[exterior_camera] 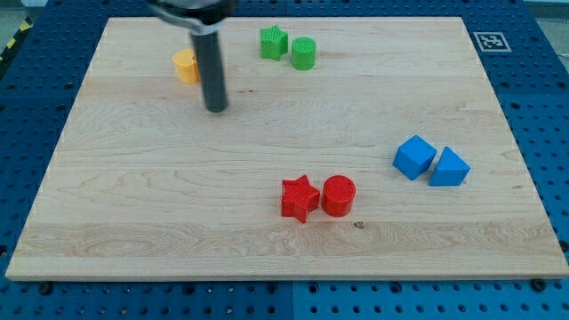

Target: Point at the yellow heart

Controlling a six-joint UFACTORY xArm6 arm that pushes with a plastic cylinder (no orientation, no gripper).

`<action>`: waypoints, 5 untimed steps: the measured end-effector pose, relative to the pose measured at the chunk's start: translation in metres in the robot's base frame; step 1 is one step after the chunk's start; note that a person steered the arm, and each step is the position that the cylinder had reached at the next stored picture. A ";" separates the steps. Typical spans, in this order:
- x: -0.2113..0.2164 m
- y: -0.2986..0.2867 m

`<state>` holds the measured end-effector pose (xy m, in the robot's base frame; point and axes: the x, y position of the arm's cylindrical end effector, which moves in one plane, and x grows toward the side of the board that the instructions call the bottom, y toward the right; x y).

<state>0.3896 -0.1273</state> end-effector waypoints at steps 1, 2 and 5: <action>-0.007 -0.054; -0.011 -0.059; -0.078 -0.062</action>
